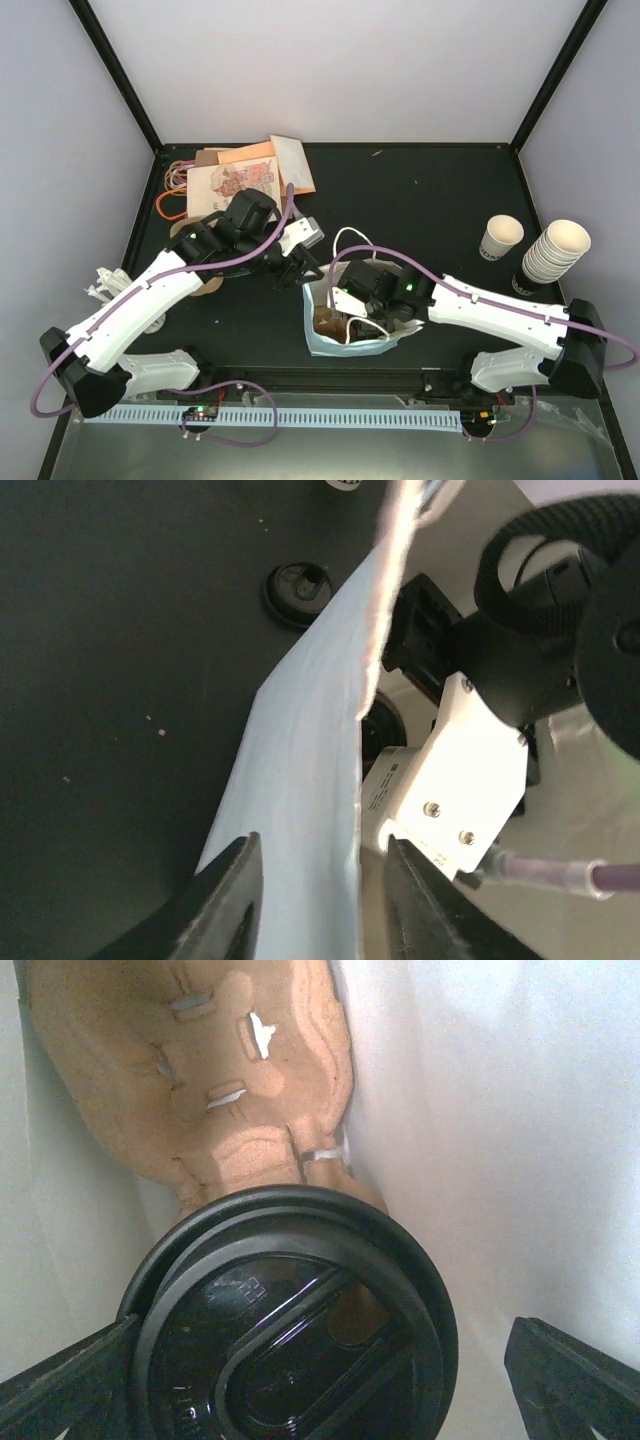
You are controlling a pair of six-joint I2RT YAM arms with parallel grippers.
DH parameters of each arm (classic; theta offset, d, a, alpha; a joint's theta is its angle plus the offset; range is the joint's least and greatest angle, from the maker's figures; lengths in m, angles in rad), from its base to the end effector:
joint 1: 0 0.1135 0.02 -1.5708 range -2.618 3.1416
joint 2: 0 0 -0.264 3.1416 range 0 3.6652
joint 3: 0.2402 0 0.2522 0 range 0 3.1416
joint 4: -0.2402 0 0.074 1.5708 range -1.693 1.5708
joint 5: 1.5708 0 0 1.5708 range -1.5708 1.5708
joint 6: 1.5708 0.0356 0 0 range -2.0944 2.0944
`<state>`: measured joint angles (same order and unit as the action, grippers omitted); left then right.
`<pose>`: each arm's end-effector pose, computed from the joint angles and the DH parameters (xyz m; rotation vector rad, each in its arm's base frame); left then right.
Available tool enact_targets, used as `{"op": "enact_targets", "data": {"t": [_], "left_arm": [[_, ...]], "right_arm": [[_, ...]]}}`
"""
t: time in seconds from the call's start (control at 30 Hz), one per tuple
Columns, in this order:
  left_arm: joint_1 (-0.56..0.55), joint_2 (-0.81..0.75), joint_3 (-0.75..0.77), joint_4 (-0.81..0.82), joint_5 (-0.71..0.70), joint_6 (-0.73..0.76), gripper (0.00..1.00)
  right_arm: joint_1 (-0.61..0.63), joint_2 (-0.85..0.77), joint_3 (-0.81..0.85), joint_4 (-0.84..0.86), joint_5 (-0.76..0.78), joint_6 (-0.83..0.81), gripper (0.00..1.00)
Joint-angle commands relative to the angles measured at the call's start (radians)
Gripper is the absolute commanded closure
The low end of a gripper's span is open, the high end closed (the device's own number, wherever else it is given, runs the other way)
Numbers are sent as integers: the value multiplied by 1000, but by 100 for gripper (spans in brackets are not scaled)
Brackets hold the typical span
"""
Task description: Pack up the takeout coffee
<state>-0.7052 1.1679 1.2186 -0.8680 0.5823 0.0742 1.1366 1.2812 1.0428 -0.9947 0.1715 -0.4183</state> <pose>0.1617 -0.1634 0.3530 1.1860 2.1317 -0.9875 0.1035 0.2088 0.2640 -1.9111 1.9995 -0.0569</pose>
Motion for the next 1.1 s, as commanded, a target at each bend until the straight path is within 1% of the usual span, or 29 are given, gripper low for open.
{"op": "enact_targets", "data": {"t": [0.0,0.07,0.13,0.23,0.57,0.8,1.07], "left_arm": [[-24,29,77,-56,-71,36,73],[-36,41,101,-77,-102,43,86],[-44,45,112,-86,-123,48,93],[-53,49,122,-97,-150,53,98],[-76,50,135,-111,-196,61,98],[-82,43,138,-115,-221,64,98],[-83,22,137,-109,-260,65,99]], "right_arm": [[0,-43,21,32,-17,-22,0],[-1,-56,21,41,-11,-25,0],[0,-66,24,42,0,-29,0],[0,-89,28,48,6,-34,0],[0,-202,44,86,-22,-34,0],[0,-240,51,98,-34,-20,0],[0,-317,102,137,-54,16,0]]}}
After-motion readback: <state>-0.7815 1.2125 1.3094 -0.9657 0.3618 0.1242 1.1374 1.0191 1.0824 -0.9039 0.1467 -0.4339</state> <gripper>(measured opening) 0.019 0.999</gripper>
